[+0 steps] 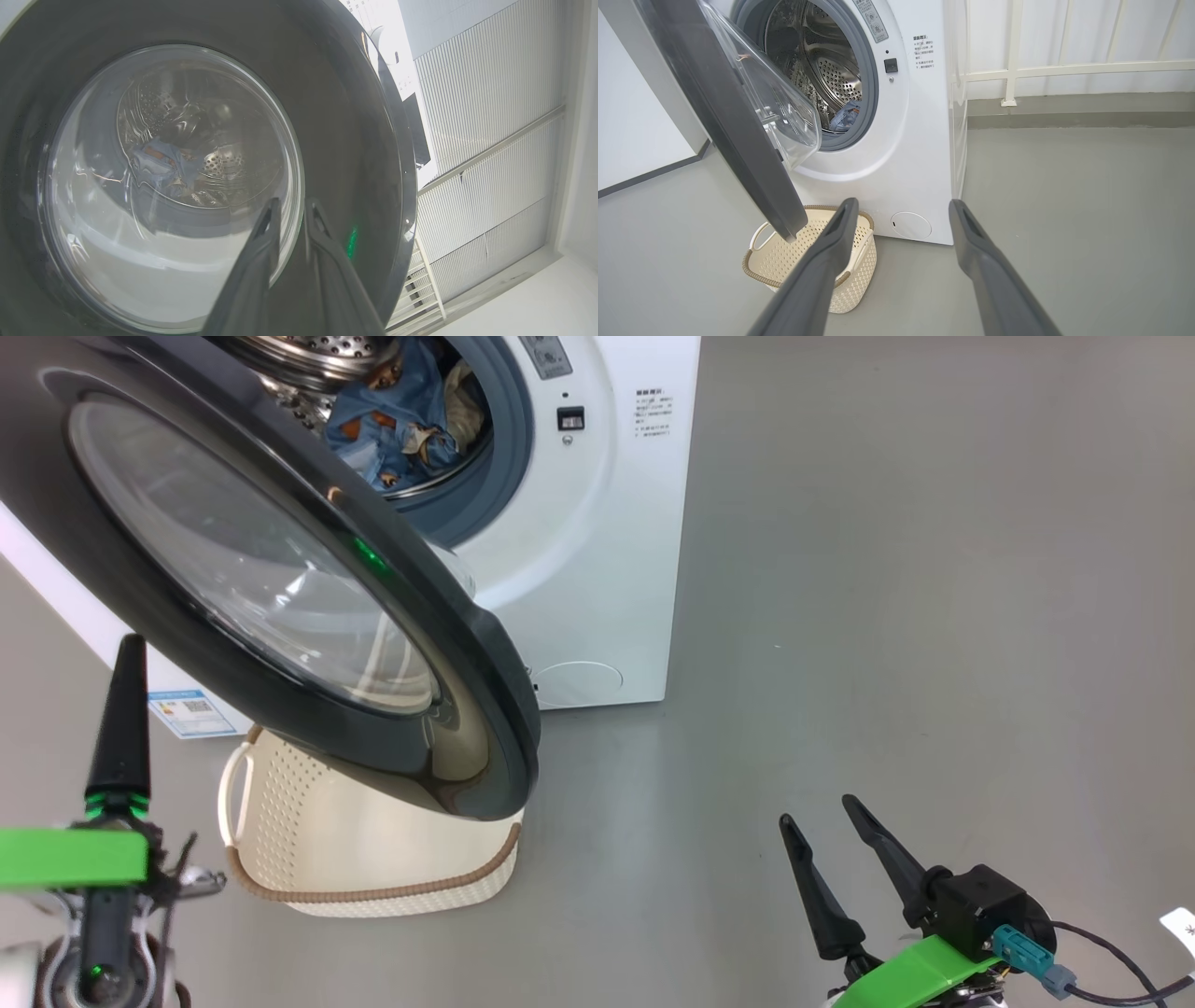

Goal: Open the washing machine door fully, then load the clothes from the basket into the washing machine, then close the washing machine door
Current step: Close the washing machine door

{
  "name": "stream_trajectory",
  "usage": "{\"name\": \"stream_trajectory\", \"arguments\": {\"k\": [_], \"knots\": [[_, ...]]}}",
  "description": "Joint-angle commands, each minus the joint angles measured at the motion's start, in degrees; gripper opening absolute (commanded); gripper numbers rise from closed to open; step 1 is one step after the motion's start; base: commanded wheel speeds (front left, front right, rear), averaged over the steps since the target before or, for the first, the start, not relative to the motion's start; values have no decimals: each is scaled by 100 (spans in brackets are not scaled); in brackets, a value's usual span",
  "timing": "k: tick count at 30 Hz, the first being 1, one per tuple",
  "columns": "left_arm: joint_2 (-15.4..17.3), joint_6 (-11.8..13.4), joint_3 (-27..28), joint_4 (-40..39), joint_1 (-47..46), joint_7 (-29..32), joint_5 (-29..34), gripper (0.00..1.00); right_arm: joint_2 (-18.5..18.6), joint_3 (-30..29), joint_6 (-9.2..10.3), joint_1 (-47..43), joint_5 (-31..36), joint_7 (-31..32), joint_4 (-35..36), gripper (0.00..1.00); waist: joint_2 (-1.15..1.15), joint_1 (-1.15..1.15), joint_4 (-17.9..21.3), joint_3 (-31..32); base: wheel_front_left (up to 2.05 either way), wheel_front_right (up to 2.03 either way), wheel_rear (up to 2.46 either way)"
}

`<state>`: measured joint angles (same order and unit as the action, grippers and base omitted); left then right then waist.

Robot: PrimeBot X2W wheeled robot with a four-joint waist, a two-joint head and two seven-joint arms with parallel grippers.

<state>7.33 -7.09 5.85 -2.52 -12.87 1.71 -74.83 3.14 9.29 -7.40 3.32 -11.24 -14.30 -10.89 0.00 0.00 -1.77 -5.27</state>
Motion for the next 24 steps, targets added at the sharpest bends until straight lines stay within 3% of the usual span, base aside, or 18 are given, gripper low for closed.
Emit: {"name": "stream_trajectory", "arguments": {"k": [1,6,10,17,24], "knots": [[255,-39,111,-188,-41,-130,132,100,-26,160,-9,3,-65,-70,135,100,0,0,-9,18,0,0,0],[1029,-39,-632,24,248,-1357,1158,100,-26,192,-9,-20,-47,-70,200,100,0,0,-1,78,0,0,0],[1384,-39,-981,410,428,-1655,2232,100,-26,206,-9,-53,-48,-70,244,100,0,0,19,144,0,0,0],[905,-39,-239,467,764,-1669,4198,100,-26,193,-9,-154,-52,-70,297,100,0,0,42,242,0,0,0],[439,-39,156,269,1271,-1670,5396,100,-26,169,-9,-217,-49,-70,369,100,0,0,42,273,0,0,0]]}}
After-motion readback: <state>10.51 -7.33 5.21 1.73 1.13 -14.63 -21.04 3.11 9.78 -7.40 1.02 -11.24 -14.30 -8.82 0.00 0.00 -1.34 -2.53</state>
